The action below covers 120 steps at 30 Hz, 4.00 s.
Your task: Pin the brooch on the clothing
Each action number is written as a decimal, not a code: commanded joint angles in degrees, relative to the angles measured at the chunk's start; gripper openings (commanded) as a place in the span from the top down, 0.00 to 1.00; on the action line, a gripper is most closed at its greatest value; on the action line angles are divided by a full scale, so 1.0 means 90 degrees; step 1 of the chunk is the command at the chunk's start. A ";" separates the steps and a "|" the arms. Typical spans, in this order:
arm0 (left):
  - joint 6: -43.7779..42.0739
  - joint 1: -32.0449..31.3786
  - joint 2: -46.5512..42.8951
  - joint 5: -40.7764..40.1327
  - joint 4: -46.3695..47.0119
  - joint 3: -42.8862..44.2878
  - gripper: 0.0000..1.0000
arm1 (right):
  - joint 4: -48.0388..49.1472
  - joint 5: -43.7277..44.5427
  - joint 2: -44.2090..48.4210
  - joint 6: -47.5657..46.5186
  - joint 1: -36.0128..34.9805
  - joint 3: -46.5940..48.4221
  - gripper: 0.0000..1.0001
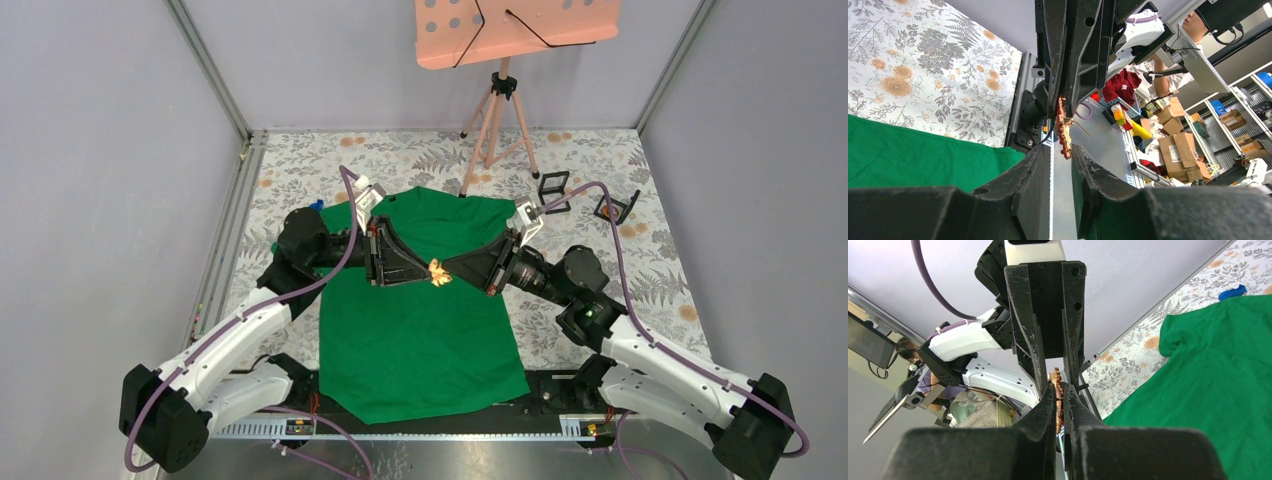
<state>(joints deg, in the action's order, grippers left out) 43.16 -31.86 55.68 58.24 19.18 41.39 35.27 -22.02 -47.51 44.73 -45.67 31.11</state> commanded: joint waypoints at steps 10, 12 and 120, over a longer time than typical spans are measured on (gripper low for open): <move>-0.0156 0.0033 0.0037 -0.0062 0.0105 0.0128 0.80 | 0.0123 -0.0063 -0.0164 -0.0227 -0.0164 0.0420 1.00; -0.0156 0.0036 0.0044 -0.0055 0.0105 0.0128 0.84 | 0.0050 -0.0062 -0.0192 -0.0249 -0.0170 0.0448 1.00; -0.1566 0.1294 0.1363 -0.3510 -0.3206 0.2252 1.00 | -0.6530 0.4385 -0.5670 -0.1611 -0.1226 0.2911 0.93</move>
<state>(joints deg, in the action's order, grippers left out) 28.56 -20.56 69.36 25.30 -13.21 62.19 -20.38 19.20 -100.97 28.10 -55.72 58.92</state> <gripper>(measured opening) 0.037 0.083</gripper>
